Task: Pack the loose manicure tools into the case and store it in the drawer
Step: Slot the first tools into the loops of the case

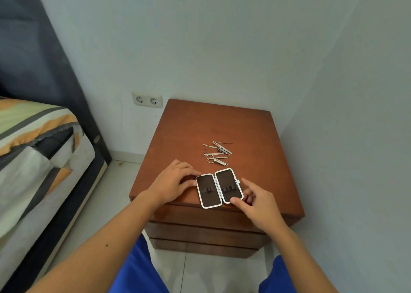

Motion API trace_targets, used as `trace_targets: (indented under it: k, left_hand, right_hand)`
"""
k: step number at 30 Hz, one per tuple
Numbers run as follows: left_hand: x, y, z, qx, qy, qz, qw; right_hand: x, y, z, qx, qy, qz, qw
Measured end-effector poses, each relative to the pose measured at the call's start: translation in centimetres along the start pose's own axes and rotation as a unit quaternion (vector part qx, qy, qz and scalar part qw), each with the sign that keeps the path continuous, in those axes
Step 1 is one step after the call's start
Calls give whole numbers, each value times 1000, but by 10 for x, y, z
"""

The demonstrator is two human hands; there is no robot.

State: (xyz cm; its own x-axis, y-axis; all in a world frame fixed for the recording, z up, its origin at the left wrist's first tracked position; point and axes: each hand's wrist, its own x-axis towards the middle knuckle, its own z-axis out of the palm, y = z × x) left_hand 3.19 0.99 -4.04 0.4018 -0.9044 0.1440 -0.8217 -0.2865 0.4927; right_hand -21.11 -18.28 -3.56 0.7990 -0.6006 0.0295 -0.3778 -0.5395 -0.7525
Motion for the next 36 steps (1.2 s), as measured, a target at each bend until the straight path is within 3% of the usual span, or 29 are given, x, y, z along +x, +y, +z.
trace_targets:
  k: [10,24,29,36]
  left_hand:
    - [3,-5,10,-106,-5,-63,992]
    - [3,-11,13,-117,22,-70,990]
    - [3,-13,15,-108,29,-62,992]
    - [1,-15,19,-85,48,-59,993]
  right_hand:
    - [-9,-12,2,-53,-11,-10,999]
    - [0,-17,-4,-36,-11,8,999]
    - [47,-25,-3,-9,62,-19,998]
    - [117,-43,29,-104,18,-38,994]
